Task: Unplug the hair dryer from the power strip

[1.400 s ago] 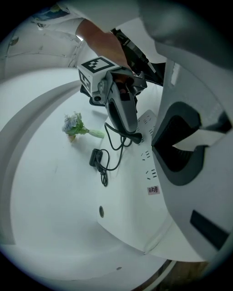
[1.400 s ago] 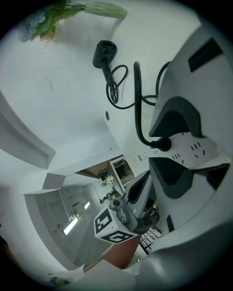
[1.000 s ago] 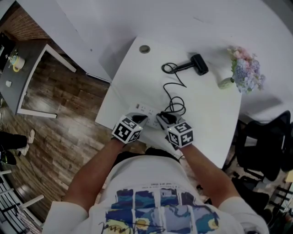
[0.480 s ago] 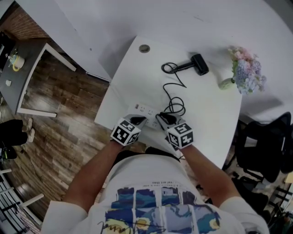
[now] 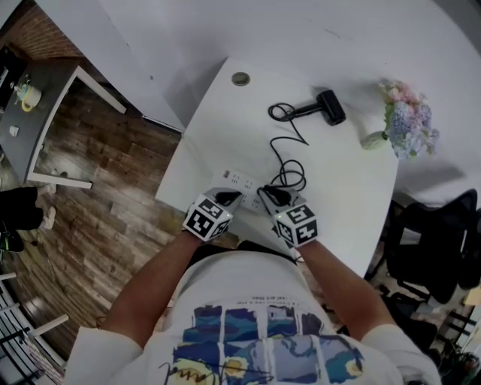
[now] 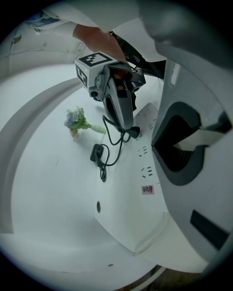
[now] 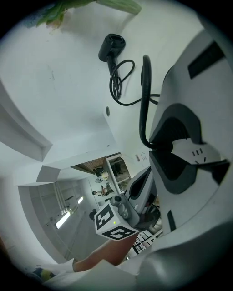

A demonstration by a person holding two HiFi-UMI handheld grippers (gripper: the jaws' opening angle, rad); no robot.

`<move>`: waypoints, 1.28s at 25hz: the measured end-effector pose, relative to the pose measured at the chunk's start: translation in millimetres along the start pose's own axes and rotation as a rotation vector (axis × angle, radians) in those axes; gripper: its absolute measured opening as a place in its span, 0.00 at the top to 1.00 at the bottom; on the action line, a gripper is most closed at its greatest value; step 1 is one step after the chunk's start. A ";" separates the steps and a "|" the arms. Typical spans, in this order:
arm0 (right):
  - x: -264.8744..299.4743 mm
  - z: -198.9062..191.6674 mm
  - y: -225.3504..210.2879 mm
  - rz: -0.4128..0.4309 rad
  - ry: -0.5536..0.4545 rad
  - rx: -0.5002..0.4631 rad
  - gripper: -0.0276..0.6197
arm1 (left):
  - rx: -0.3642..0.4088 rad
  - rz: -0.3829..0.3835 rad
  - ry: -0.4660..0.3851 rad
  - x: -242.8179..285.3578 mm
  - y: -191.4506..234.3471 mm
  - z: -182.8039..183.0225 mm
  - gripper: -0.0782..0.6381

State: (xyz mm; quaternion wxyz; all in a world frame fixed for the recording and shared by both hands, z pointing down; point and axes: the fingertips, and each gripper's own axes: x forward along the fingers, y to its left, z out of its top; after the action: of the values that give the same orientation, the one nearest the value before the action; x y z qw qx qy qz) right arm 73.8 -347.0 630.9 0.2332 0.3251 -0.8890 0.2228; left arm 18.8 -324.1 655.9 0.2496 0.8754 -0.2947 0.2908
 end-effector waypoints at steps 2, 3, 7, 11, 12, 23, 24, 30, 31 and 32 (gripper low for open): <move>-0.2 0.3 0.5 -0.005 0.003 -0.005 0.88 | 0.015 0.006 -0.002 -0.1 -0.5 0.5 0.89; -0.5 0.5 0.8 -0.006 0.004 -0.004 0.88 | 0.022 0.009 -0.001 -0.1 -0.8 0.3 0.89; -1.3 1.1 2.0 -0.011 0.007 -0.006 0.89 | 0.029 0.019 0.001 0.4 0.8 -2.6 0.89; -3.2 2.1 3.3 -0.027 0.005 -0.021 0.89 | 0.030 0.018 0.001 0.4 0.5 -2.1 0.89; -3.8 2.1 4.1 -0.033 0.007 -0.031 0.89 | 0.029 0.017 0.004 1.0 0.6 -3.2 0.89; -13.1 30.8 12.2 -0.044 -0.056 -0.098 0.89 | 0.023 0.008 0.009 -0.3 1.0 -3.3 0.89; -14.5 39.2 14.3 -0.038 -0.063 -0.111 0.89 | 0.021 0.006 0.007 -1.1 0.7 -2.8 0.89; -23.4 57.2 15.1 -0.001 -0.076 -0.099 0.89 | 0.011 -0.001 0.000 -0.4 -0.5 -1.7 0.89; -25.1 58.7 15.9 0.003 -0.079 -0.095 0.88 | 0.010 -0.002 -0.002 -0.6 -0.3 -1.5 0.89; -26.6 60.1 16.8 0.008 -0.083 -0.092 0.88 | 0.010 -0.002 -0.005 -0.8 0.1 -1.2 0.89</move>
State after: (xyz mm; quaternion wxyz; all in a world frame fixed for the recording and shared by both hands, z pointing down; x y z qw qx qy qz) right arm 64.2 -355.6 564.3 0.2102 0.3192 -0.9085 0.1689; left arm 17.8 -323.1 656.2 0.2449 0.8776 -0.2928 0.2899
